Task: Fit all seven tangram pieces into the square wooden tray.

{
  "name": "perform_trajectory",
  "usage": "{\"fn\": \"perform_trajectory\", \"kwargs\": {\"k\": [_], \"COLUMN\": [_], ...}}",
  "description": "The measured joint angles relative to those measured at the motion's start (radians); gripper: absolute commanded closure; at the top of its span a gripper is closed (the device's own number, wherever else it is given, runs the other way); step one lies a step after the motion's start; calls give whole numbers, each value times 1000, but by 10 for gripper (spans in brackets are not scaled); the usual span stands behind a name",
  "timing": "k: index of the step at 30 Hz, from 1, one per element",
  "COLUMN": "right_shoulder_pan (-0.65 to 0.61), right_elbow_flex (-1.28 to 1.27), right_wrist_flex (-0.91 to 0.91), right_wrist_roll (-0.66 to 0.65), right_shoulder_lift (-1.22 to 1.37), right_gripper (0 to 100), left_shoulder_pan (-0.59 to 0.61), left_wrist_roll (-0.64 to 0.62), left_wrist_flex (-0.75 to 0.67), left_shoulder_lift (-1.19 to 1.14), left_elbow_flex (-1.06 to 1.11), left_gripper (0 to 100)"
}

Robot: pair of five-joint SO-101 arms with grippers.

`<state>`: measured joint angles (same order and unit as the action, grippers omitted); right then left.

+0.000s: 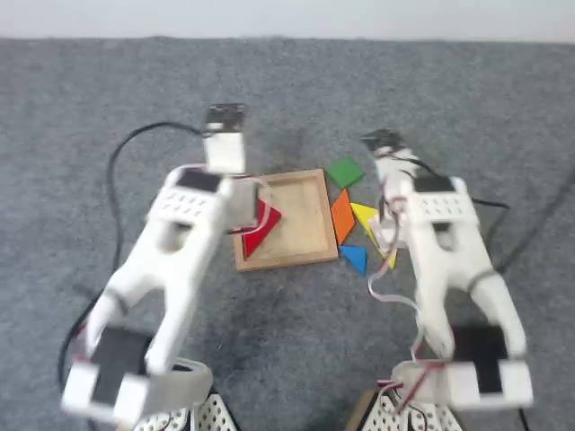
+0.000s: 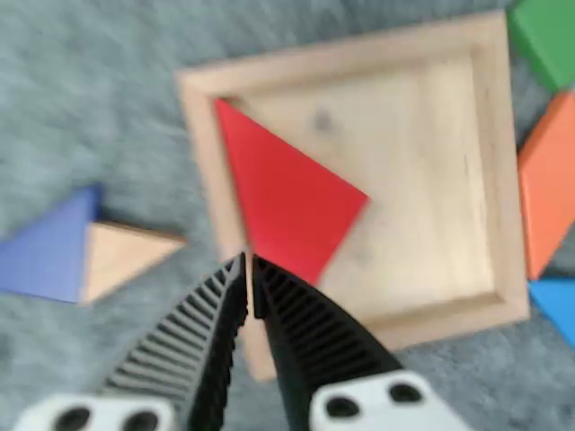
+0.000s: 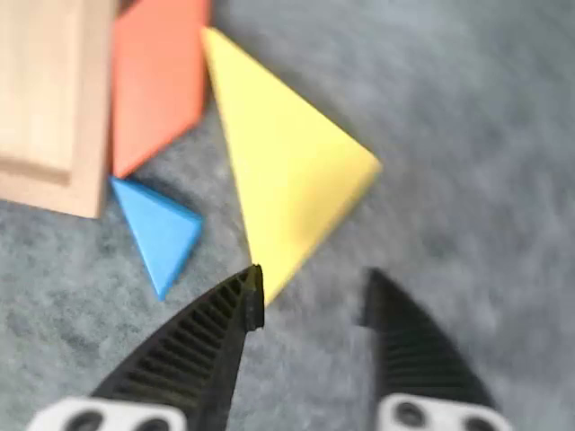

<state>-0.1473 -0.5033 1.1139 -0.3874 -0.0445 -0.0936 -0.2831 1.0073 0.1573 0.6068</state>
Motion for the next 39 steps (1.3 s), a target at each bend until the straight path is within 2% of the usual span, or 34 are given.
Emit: {"fn": "perform_trajectory", "kwargs": {"k": [3, 7, 16, 39], "right_shoulder_pan": [-21, -17, -31, -86], "right_elbow_flex": [89, 173, 338, 345], "right_wrist_flex": [6, 6, 31, 109], "right_wrist_roll": [-78, -135, -183, -190], "right_shoulder_lift": [123, 222, 400, 439], "right_gripper": [652, 652, 652, 671], "left_shoulder_pan": [51, 78, 77, 81], "left_wrist_roll": [18, 26, 26, 29], "left_wrist_flex": [-115, -163, -169, -169], "left_shoulder_lift": [147, 229, 209, 180], "left_elbow_flex": [147, 187, 187, 187], "left_gripper": [987, 987, 987, 987]}}
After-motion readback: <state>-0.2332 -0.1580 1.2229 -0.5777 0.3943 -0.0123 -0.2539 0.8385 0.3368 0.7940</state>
